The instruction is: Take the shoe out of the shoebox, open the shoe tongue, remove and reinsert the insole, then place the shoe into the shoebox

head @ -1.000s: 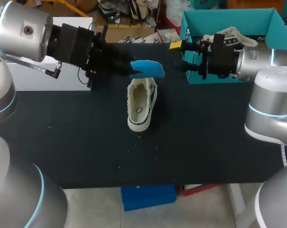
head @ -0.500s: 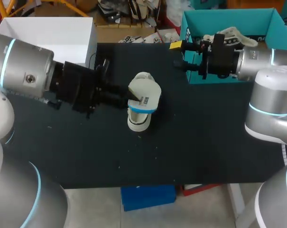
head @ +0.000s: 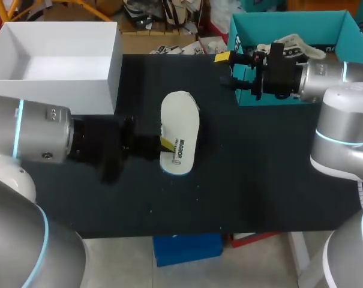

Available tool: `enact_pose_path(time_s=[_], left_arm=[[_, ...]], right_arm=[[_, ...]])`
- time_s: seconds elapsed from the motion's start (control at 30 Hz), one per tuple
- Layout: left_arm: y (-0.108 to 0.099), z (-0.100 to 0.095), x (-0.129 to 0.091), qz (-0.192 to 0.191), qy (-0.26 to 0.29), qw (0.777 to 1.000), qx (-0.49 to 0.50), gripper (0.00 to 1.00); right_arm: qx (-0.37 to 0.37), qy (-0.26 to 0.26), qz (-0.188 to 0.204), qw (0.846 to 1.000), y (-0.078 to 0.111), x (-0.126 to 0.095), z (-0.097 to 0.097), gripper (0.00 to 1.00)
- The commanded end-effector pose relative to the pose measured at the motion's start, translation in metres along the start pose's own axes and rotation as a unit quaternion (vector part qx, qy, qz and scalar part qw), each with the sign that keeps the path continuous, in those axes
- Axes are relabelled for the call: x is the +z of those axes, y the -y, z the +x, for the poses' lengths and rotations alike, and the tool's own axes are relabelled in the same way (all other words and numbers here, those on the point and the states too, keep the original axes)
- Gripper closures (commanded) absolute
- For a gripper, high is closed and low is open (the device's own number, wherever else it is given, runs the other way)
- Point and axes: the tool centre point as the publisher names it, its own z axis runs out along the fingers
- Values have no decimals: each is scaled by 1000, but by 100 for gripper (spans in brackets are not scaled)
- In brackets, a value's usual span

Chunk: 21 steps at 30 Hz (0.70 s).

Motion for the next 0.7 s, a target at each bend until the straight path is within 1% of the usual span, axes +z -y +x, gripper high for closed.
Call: enact_pose_path(time_s=[0.03,0.13,0.7], left_arm=[[2,14,8,-12,66,998,3,100],[-4,21,12,-14,82,997,-8,100],[-4,21,12,-14,82,997,-8,100]], right_arm=[[0,1,-2,1000,1,2,0,0],[0,1,-2,1000,1,2,0,0],[0,1,-2,1000,1,2,0,0]])
